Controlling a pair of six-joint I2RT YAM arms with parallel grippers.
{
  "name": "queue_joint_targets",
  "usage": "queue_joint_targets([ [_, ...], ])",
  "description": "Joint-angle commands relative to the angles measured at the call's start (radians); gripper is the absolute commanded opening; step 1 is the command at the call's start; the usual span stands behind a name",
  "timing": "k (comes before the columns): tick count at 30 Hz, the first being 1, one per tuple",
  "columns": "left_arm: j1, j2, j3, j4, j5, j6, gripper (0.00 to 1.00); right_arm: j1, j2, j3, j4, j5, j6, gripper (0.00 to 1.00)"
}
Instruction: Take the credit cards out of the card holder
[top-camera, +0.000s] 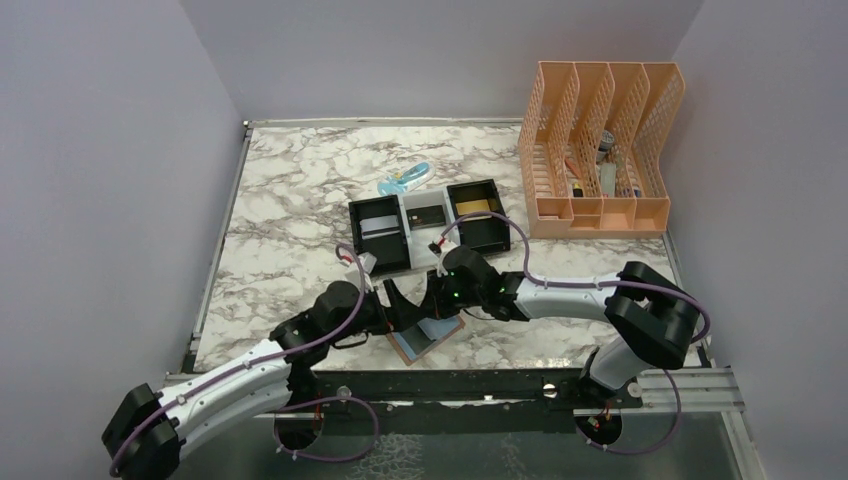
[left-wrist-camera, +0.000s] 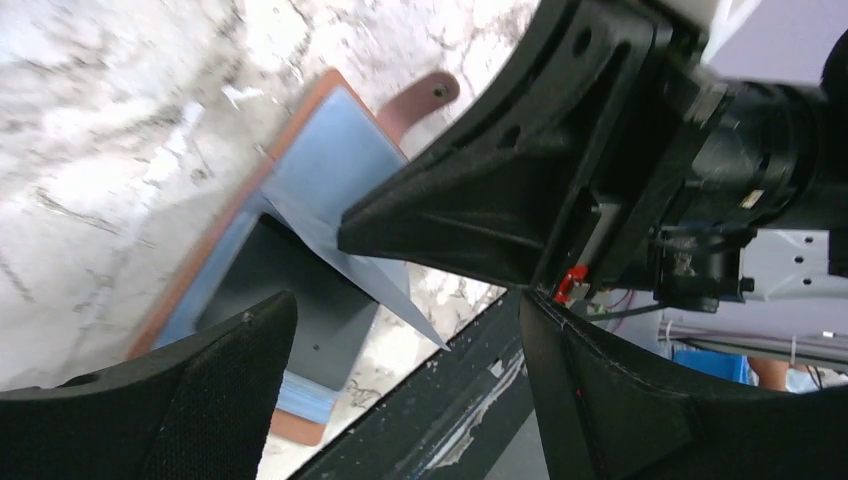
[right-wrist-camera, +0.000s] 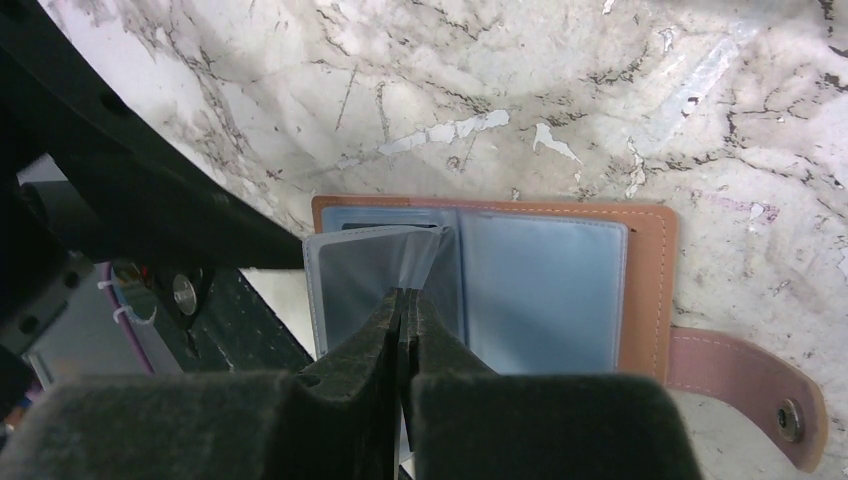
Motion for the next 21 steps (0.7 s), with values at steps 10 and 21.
queue_joint_targets([
  [10,-0.182,0.105,-0.108,0.231,-0.328,-0.331,0.70,-0.010,0.023,-0.009,0.050,-0.035,0.002,0.01],
  [21,-0.203,0.147,-0.093,0.232,-0.283,-0.301,0.44,-0.014,0.020,-0.014,0.060,-0.049,0.010,0.03],
])
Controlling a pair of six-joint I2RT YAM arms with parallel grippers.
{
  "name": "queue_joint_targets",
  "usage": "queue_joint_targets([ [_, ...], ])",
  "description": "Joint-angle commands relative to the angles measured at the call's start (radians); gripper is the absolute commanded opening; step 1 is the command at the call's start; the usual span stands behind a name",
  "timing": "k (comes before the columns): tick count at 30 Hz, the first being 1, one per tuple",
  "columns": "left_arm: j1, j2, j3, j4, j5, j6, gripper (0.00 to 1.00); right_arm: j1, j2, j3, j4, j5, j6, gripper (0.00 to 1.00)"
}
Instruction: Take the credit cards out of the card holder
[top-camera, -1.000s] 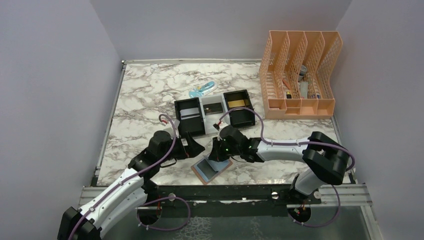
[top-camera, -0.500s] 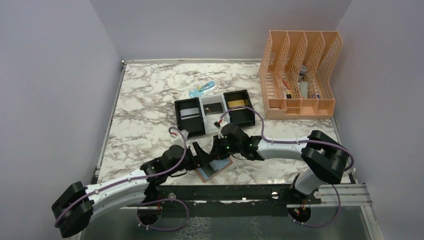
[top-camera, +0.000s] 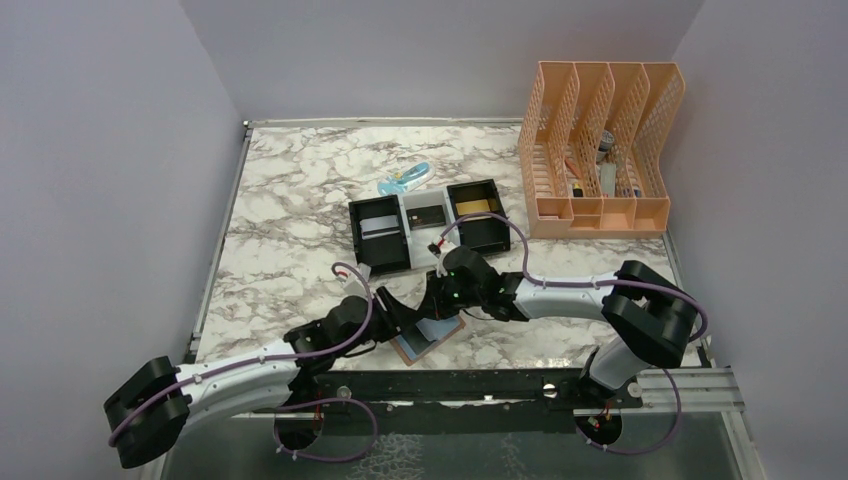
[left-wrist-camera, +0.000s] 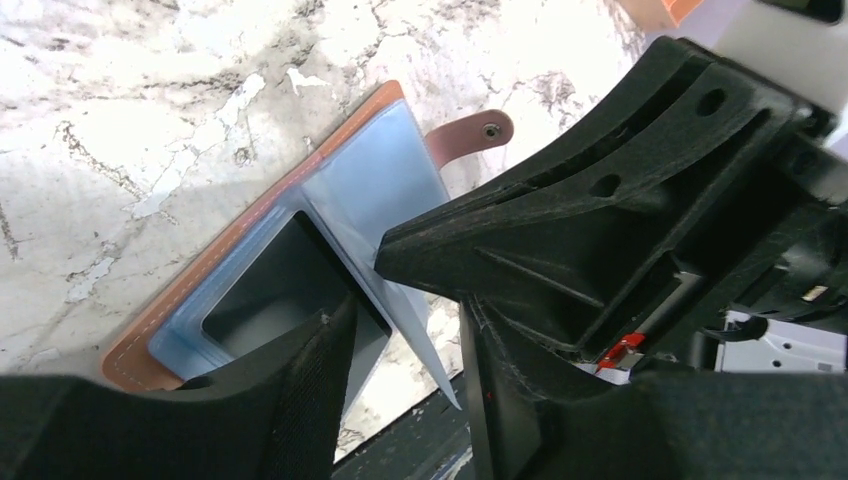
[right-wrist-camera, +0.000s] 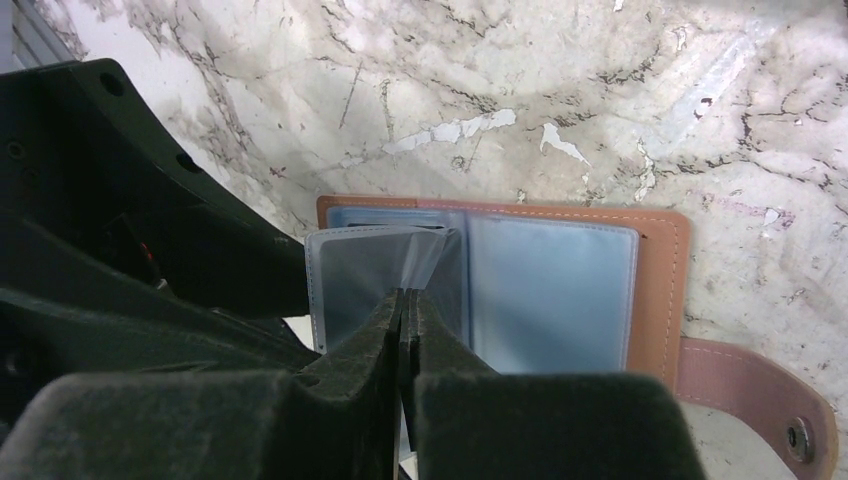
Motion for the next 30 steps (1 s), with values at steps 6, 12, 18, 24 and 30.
queue_joint_targets([
  [6,-0.028,0.099,0.044,0.029,0.013,0.016,0.43,-0.015,-0.013,-0.004,0.010,-0.011,0.001,0.17],
  [12,-0.041,0.150,0.080,0.037,-0.002,0.032,0.43,-0.036,-0.085,-0.006,-0.070,0.084,-0.017,0.37],
  [18,-0.053,0.197,0.113,0.041,-0.019,0.040,0.43,-0.098,-0.180,-0.039,-0.139,0.194,-0.038,0.44],
  [24,-0.070,0.270,0.161,0.053,-0.032,0.055,0.45,-0.220,-0.280,-0.124,-0.154,0.196,-0.054,0.45],
  [30,-0.080,0.425,0.259,0.111,-0.030,0.094,0.47,-0.275,-0.340,-0.162,-0.168,0.183,-0.072,0.45],
])
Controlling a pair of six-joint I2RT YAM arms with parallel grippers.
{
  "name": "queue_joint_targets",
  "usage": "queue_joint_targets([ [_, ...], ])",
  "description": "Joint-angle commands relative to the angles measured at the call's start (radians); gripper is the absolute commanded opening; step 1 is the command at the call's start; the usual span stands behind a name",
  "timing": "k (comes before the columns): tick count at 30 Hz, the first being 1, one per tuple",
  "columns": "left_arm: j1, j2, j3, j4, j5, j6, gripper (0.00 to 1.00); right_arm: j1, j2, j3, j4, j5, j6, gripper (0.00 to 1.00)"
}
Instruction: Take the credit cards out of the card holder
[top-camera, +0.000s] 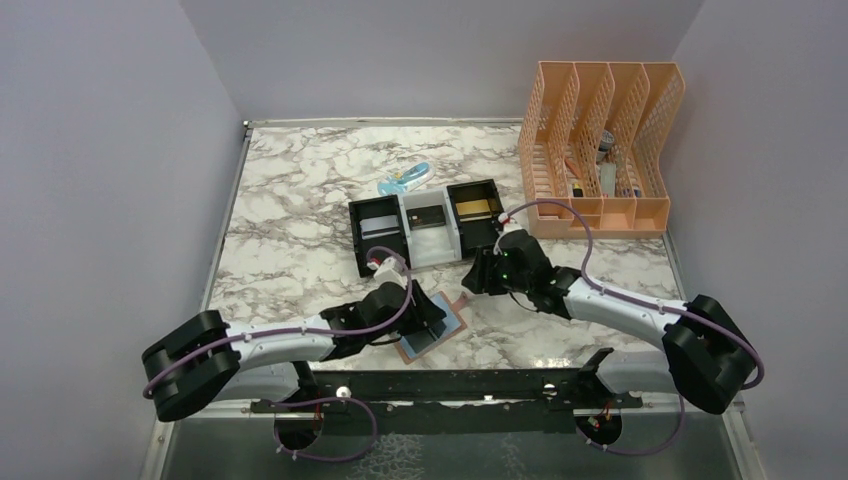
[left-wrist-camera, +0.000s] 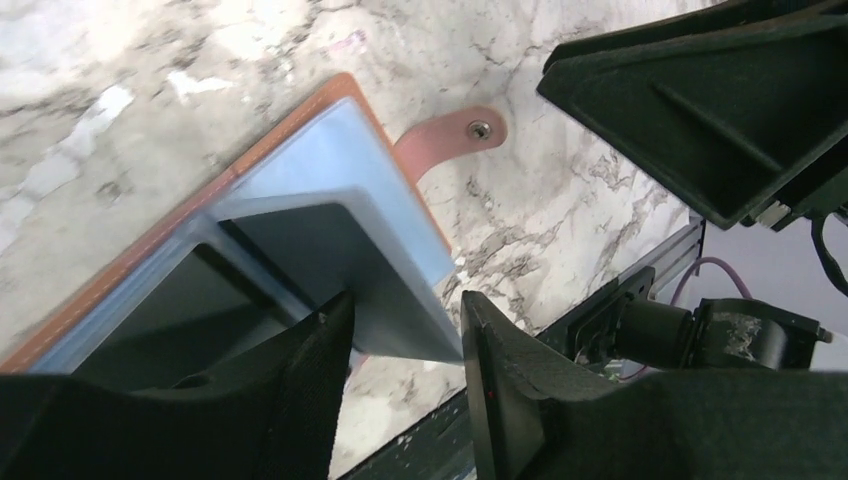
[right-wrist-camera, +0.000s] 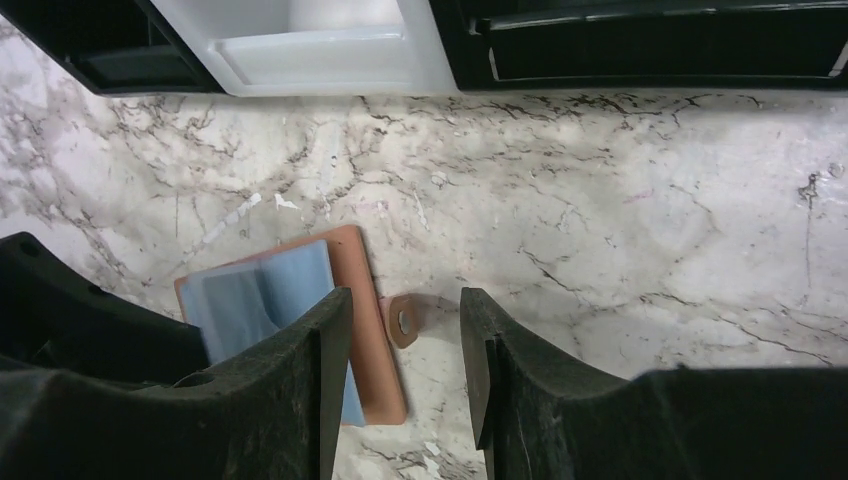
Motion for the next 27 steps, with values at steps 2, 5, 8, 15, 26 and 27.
queue_joint_targets([
  [2,-0.014,0.135,0.117,0.078,-0.020,0.070,0.52,-0.022,-0.047,-0.013,-0.028,0.021,-0.030,0.45],
  [5,-0.016,0.180,0.150,0.075,-0.008,0.095,0.57,-0.024,-0.070,-0.026,-0.021,0.006,-0.031,0.45],
  [8,-0.021,0.144,0.129,0.065,-0.022,0.094,0.60,-0.025,-0.090,-0.045,0.015,-0.041,-0.047,0.45],
  [15,-0.025,-0.081,0.080,-0.167,-0.156,0.094,0.61,-0.026,-0.075,-0.085,0.171,-0.333,-0.097,0.45],
  [26,-0.025,-0.215,0.001,-0.215,-0.124,0.060,0.49,0.000,0.115,-0.019,0.286,-0.645,-0.149,0.32],
  [27,-0.025,-0.207,0.004,-0.209,-0.120,0.064,0.47,0.011,0.138,-0.010,0.285,-0.633,-0.143,0.31],
])
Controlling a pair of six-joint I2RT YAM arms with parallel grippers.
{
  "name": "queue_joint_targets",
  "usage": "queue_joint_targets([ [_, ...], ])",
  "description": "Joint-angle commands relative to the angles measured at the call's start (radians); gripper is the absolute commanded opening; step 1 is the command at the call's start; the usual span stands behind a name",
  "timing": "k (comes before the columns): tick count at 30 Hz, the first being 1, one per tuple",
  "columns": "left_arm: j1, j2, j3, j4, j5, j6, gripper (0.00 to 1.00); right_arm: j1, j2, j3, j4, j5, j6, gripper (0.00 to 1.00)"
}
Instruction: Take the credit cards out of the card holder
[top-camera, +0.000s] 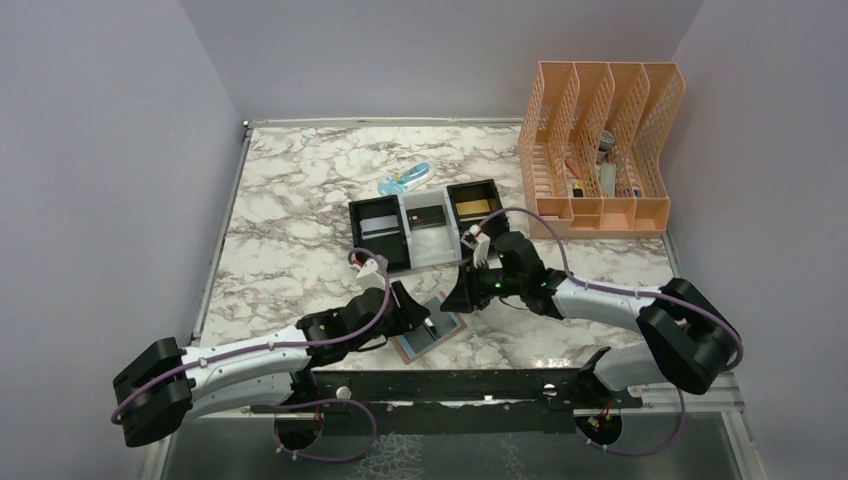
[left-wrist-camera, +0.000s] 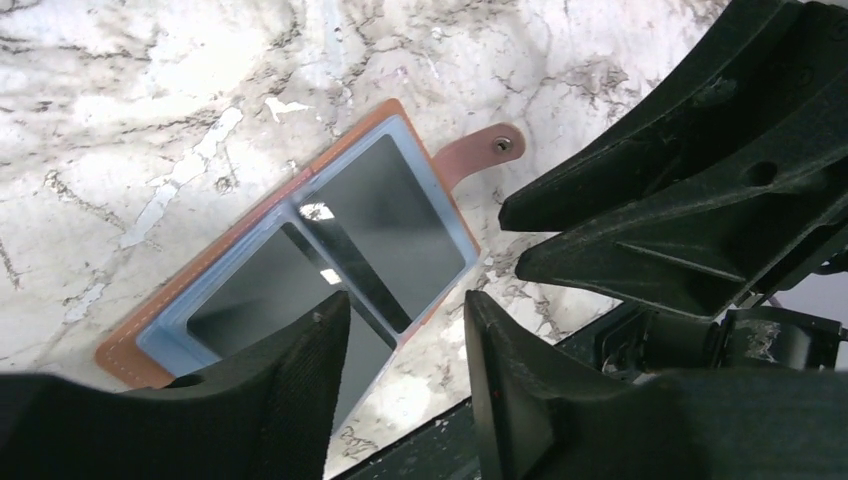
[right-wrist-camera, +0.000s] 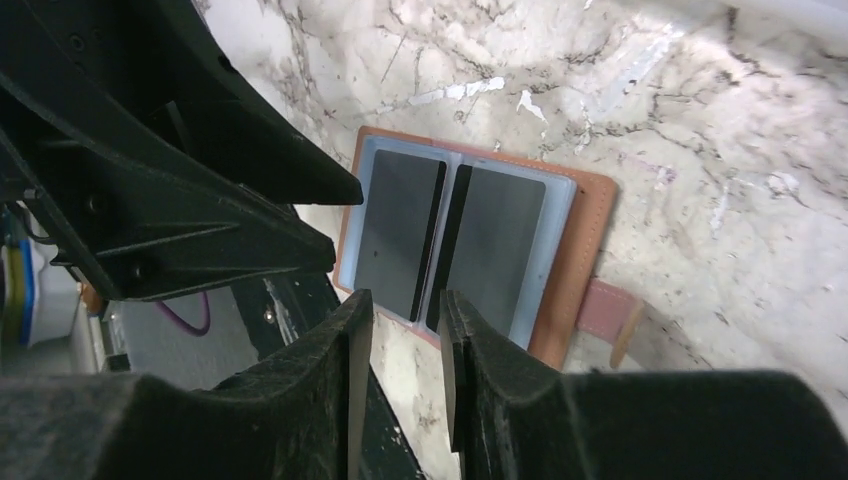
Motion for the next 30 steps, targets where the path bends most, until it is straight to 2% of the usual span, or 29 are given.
queue_joint_targets([
  [1,-0.005,0.014,-0.002,0.001,0.004,-0.001,0.45,0.032,0.088,0.060,0.025,-0.068,-0.017,0.30],
  [5,-0.005,0.084,0.004,0.086,0.053,0.002,0.43,0.033,0.120,0.090,-0.075,0.115,-0.032,0.30],
  [10,-0.005,0.193,-0.009,0.222,0.070,-0.036,0.43,0.033,0.164,0.107,-0.110,0.143,-0.058,0.29],
  [16,-0.005,0.326,0.042,0.229,0.058,-0.040,0.42,0.033,0.210,0.095,-0.145,0.194,-0.062,0.29],
  [20,-0.010,0.391,0.073,0.198,0.068,-0.048,0.38,0.033,0.214,0.081,-0.148,0.191,-0.061,0.29],
  [30,-0.023,0.370,0.063,0.135,0.035,-0.059,0.36,0.033,0.203,0.074,-0.164,0.200,-0.068,0.29],
])
